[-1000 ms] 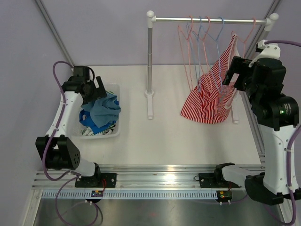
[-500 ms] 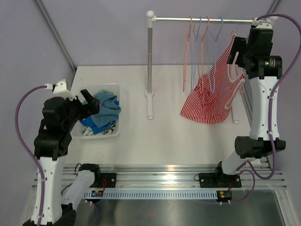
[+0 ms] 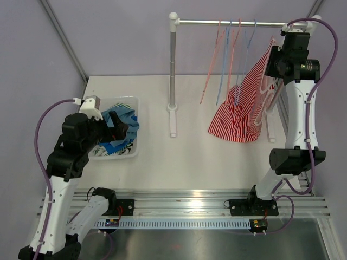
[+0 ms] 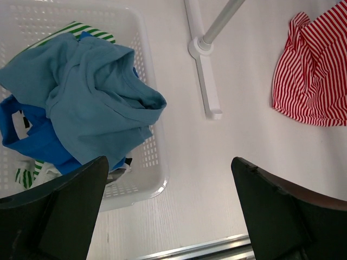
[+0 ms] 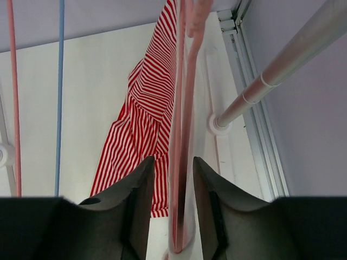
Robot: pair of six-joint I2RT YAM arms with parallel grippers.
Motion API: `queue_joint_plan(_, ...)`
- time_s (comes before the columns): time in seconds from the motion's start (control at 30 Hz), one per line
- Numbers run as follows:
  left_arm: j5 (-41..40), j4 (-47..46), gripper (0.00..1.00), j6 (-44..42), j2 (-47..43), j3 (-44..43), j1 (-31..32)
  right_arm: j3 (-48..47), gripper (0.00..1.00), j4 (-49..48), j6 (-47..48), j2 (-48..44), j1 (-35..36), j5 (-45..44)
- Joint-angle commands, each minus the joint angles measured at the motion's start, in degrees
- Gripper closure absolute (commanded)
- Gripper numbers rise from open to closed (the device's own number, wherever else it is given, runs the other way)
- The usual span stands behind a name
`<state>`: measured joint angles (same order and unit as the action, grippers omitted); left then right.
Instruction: Remove the tank top from the hanger
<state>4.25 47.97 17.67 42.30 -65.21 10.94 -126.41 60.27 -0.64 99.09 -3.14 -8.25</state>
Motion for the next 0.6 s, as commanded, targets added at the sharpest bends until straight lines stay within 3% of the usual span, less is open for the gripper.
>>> queue_joint_plan(0.0, 6.03, 0.81, 0.01, -1.93, -0.82, -2.55, 0.31, -2.96, 0.59, -2.18, 2.14, -1.44, -0.03, 1.22)
queue_joint_plan(0.03, 5.95, 0.99, 0.01, -2.11, -0.99, -2.73, 0.22, -3.14, 0.67, -2.09, 2.23, -0.92, -0.03, 1.05)
queue_joint_plan(0.13, 6.21, 1.34, 0.01, -2.47, -1.61, -3.17, 0.31, -3.05, 0.79, -2.00, 1.88, -0.48, -0.03, 1.31)
queue_joint_plan(0.17, 6.64, 1.17, 0.01, -2.55, -1.70, -3.08, 0.31, -3.23, 0.88, -1.82, 1.88, -0.48, -0.03, 1.31)
queue_joint_plan(0.27, 7.61, 0.82, 0.01, -2.55, -1.35, -2.47, 0.49, -4.37, 0.99, -1.65, 1.88, -0.65, 0.06, 1.48)
queue_joint_plan(0.57, 9.89, -1.64, 0.01, -2.29, -3.72, -1.85, 0.57, -5.69, 1.00, -1.91, -0.67, -4.78, -0.03, 5.61)
